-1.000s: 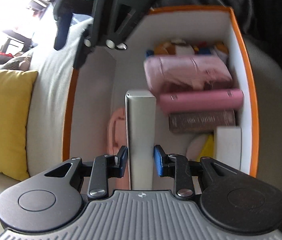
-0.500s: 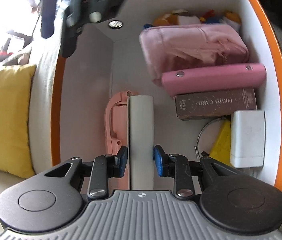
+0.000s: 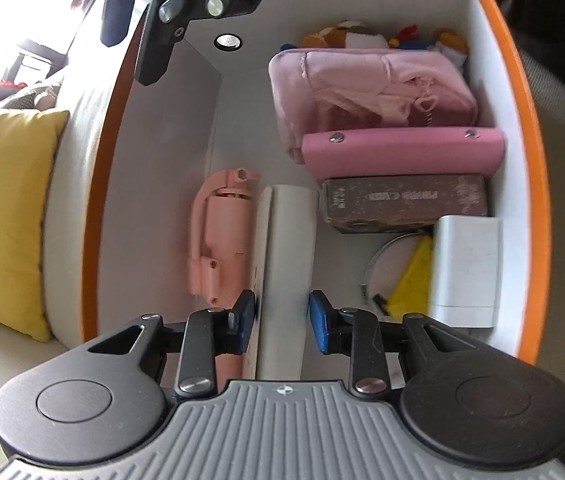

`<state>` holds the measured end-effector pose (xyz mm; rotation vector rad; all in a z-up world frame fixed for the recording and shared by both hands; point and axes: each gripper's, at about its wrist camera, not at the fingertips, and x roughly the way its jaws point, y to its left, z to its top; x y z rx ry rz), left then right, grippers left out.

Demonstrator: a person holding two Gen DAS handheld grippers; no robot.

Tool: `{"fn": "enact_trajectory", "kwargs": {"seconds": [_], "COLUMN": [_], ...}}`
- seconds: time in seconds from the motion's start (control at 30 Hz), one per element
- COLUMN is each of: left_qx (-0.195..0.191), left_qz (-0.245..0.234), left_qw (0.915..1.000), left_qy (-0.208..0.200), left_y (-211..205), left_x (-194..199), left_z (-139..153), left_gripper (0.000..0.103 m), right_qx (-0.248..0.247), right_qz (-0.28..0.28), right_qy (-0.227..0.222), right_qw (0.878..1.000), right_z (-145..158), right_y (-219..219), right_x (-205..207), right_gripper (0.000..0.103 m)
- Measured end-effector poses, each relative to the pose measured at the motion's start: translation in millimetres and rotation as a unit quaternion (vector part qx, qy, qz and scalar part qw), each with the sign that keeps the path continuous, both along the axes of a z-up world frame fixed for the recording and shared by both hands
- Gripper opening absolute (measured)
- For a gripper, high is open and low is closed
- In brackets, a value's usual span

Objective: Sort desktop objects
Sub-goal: 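Lower the white glasses box flat into the box with the left tool and open it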

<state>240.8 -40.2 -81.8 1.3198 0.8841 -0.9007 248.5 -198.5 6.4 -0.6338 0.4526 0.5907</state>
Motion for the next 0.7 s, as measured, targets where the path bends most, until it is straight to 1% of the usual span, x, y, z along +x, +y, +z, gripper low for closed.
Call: {"fn": "enact_trajectory", "kwargs": {"seconds": [0.07, 0.1, 0.17, 0.2, 0.23, 0.3, 0.4, 0.47, 0.53, 0.57, 0.63, 0.67, 0.7], "left_qx": [-0.010, -0.013, -0.001, 0.004, 0.005, -0.001, -0.020, -0.033, -0.035, -0.034, -0.030, -0.033, -0.040], "left_qz": [0.015, 0.021, 0.032, 0.037, 0.042, 0.048, 0.046, 0.067, 0.087, 0.090, 0.094, 0.096, 0.101], "left_qw": [0.9995, 0.9994, 0.9995, 0.9992, 0.9989, 0.9988, 0.9987, 0.9971, 0.9949, 0.9944, 0.9943, 0.9941, 0.9933], "left_qy": [0.027, 0.023, -0.003, -0.017, -0.022, -0.012, 0.003, 0.016, 0.038, 0.044, 0.041, 0.037, 0.038], "left_y": [2, 3, 5, 6, 7, 8, 9, 11, 6, 6, 3, 1, -1], "left_x": [2, 3, 7, 9, 11, 12, 8, 11, 17, 18, 18, 19, 20], "left_z": [4, 4, -1, -4, -6, -6, 1, 5, 7, 5, 1, 1, 3], "left_gripper": [0.035, 0.035, 0.034, 0.031, 0.031, 0.031, 0.031, 0.031, 0.031, 0.032, 0.037, 0.041, 0.049], "right_qx": [0.000, -0.001, -0.001, -0.001, 0.000, 0.003, 0.019, 0.028, 0.033, 0.035, 0.038, 0.038, 0.038], "right_qz": [0.001, 0.002, 0.005, 0.006, 0.006, 0.007, 0.005, 0.001, -0.003, -0.004, -0.001, 0.002, 0.005], "right_qy": [0.001, 0.001, 0.002, 0.001, 0.001, 0.003, 0.026, 0.039, 0.046, 0.048, 0.049, 0.049, 0.050], "right_qw": [1.000, 1.000, 1.000, 1.000, 1.000, 1.000, 0.999, 0.999, 0.998, 0.998, 0.998, 0.998, 0.998], "right_z": [0, 0, 0, 1, 1, 3, 4, 3, 2, 2, 1, 1, 1], "right_y": [1, 0, 2, 2, 3, 2, 0, 0, 2, 3, 7, 9, 11], "right_x": [-1, -3, -4, -5, -5, -6, -2, 0, 2, 2, 1, 0, -1], "right_gripper": [0.037, 0.037, 0.037, 0.037, 0.037, 0.037, 0.037, 0.037, 0.037, 0.037, 0.037, 0.037, 0.038]}}
